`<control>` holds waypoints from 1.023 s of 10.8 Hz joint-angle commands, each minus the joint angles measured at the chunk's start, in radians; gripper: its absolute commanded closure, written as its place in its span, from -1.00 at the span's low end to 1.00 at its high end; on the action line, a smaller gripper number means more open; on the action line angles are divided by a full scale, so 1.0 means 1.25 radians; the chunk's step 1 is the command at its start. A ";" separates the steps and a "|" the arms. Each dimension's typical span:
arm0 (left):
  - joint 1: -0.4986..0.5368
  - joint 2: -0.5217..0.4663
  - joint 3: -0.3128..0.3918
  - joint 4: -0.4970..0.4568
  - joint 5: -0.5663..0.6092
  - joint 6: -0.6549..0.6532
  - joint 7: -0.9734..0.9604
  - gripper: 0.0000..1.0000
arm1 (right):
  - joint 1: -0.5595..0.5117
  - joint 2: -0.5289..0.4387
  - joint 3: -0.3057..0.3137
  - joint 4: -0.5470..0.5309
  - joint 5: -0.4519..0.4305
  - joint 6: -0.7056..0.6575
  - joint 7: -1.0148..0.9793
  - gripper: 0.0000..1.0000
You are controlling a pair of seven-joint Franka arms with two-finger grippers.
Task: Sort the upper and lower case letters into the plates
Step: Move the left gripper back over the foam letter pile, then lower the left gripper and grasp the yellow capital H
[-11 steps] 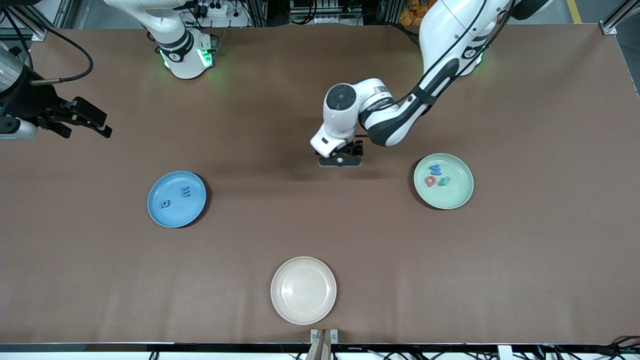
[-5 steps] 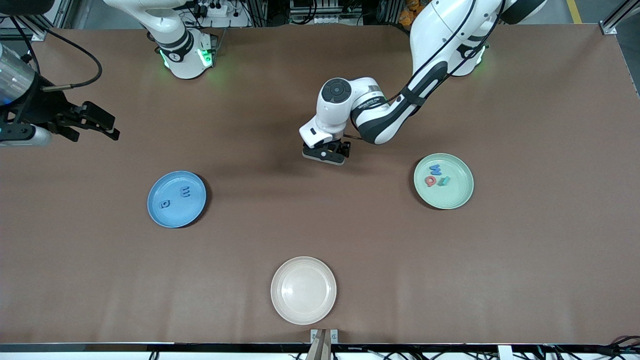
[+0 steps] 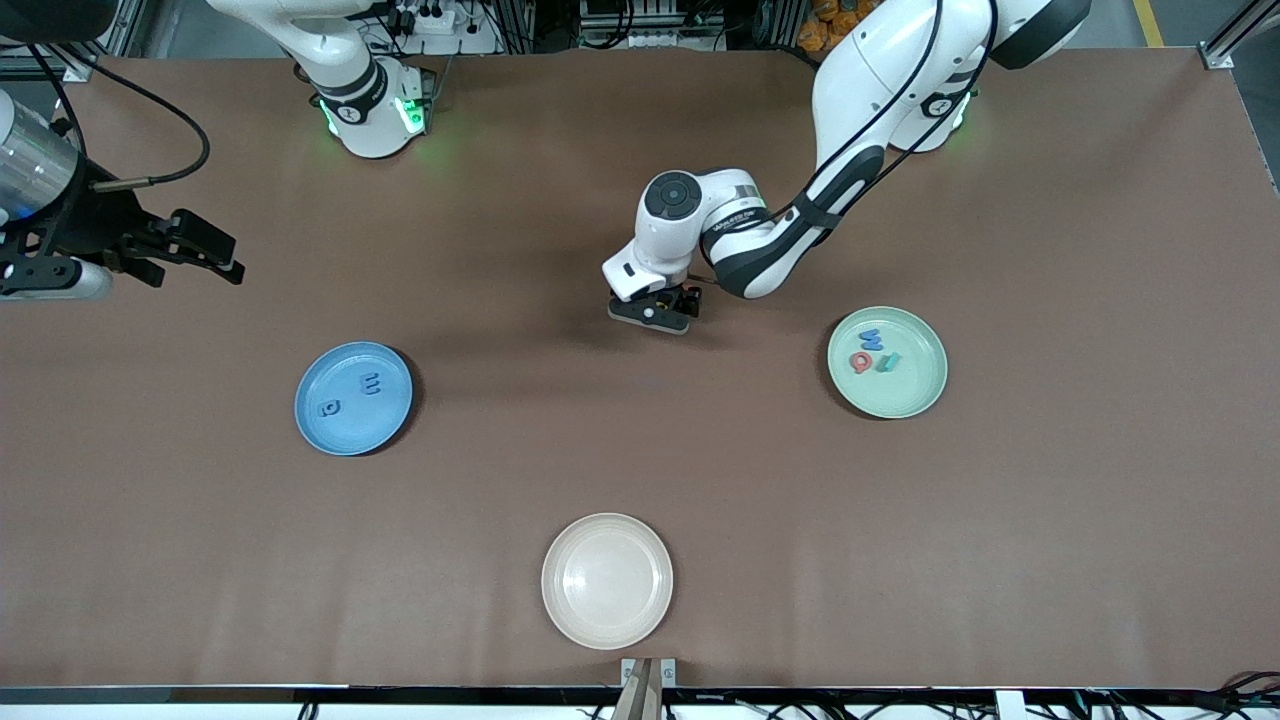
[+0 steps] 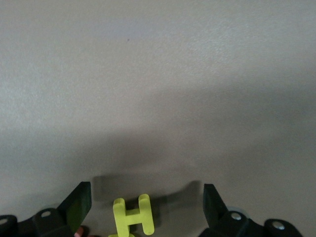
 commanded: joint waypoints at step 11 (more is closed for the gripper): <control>-0.026 0.013 0.004 -0.017 0.027 0.008 -0.161 0.00 | -0.011 0.003 0.000 0.011 0.009 -0.010 -0.007 -1.00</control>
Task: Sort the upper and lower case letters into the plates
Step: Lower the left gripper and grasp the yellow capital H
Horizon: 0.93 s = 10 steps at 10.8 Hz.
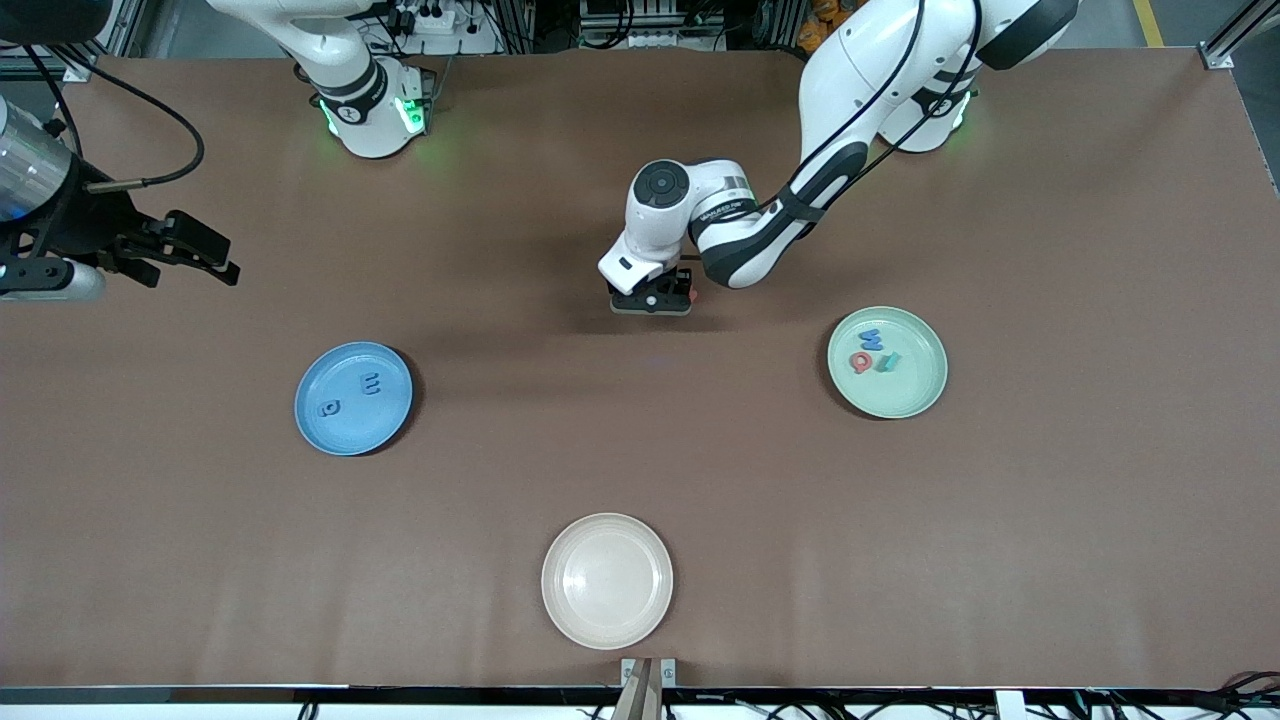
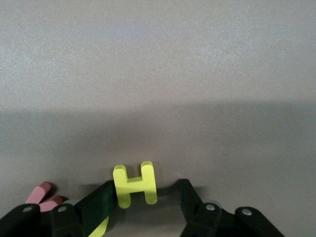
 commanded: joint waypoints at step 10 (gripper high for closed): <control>0.013 0.009 0.036 0.006 0.024 0.002 0.020 0.20 | 0.004 0.001 0.012 0.042 0.032 -0.011 -0.002 -1.00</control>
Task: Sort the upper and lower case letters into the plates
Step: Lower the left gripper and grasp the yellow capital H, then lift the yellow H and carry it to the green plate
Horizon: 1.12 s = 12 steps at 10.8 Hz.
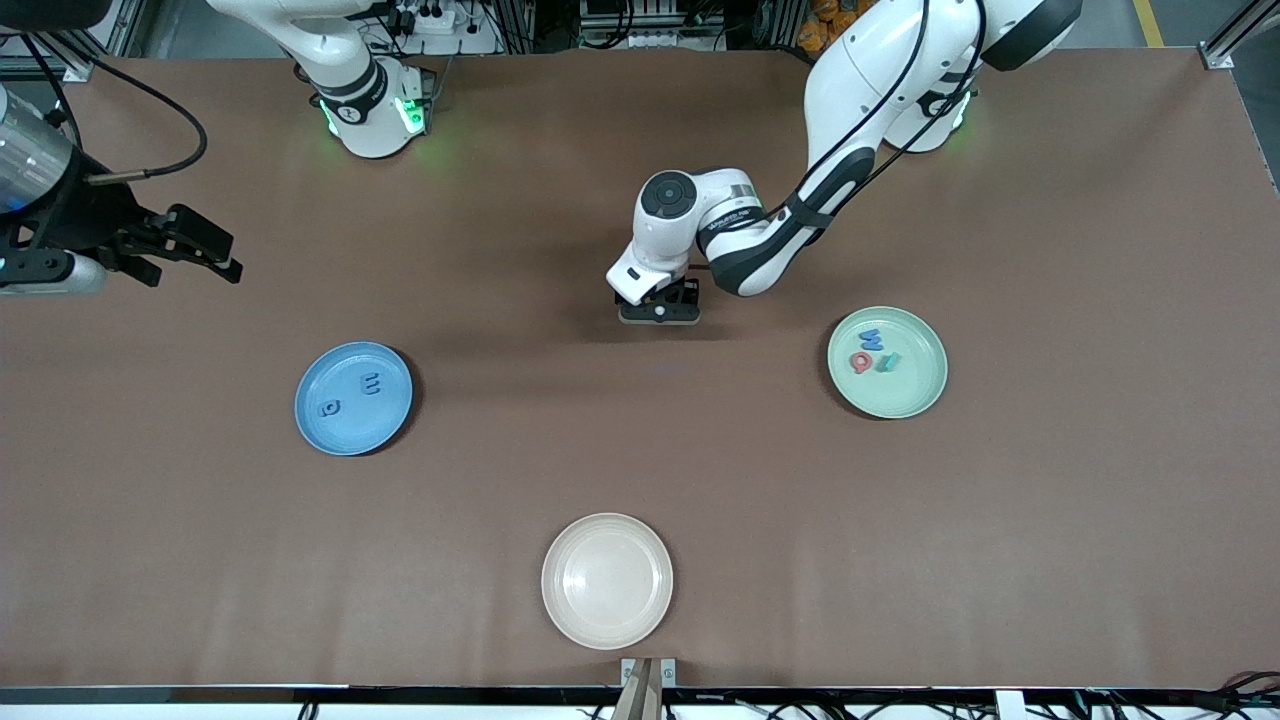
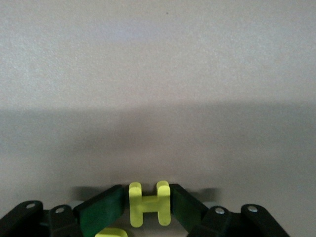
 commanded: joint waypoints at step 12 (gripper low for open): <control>0.020 -0.026 -0.005 0.031 0.010 -0.125 0.012 0.65 | 0.008 0.005 0.024 0.045 0.053 -0.040 0.006 -1.00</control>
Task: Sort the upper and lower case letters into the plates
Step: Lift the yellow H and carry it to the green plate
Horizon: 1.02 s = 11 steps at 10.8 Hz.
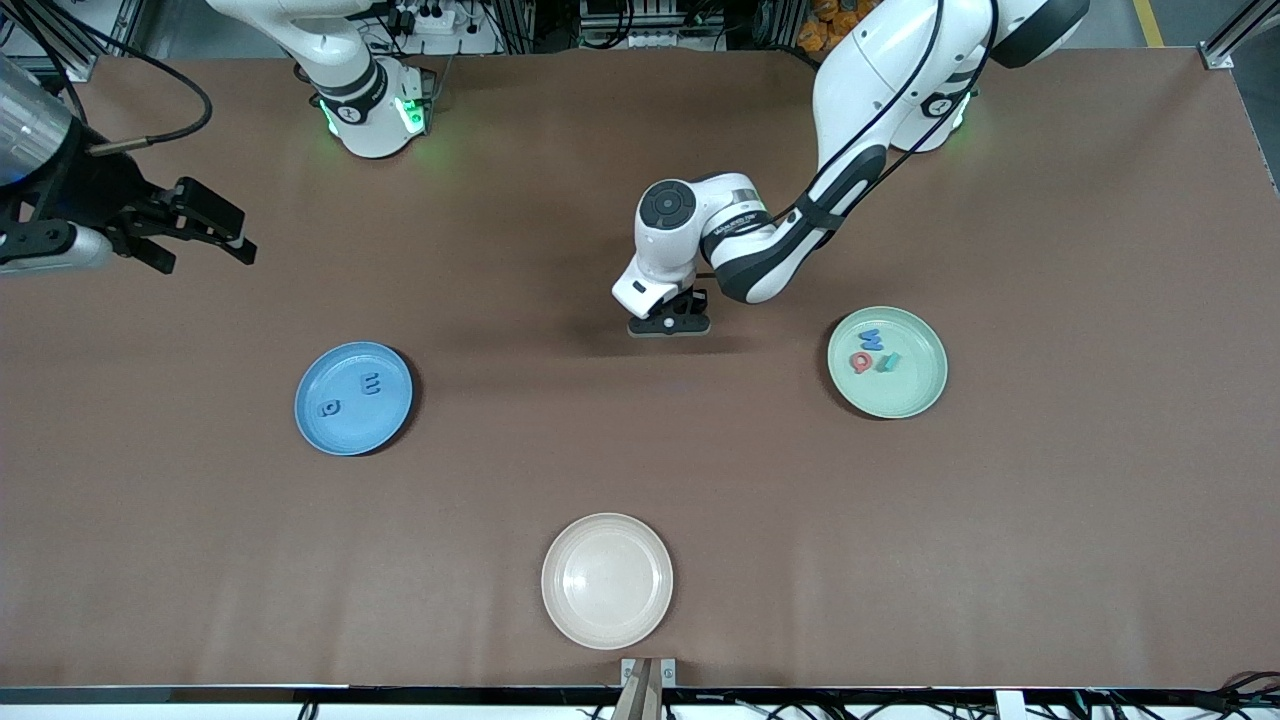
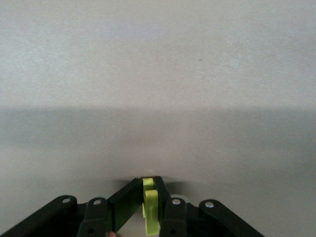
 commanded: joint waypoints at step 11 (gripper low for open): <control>0.033 -0.041 -0.017 -0.004 -0.047 -0.068 0.057 1.00 | 0.002 0.007 0.023 0.008 0.017 -0.011 0.006 -1.00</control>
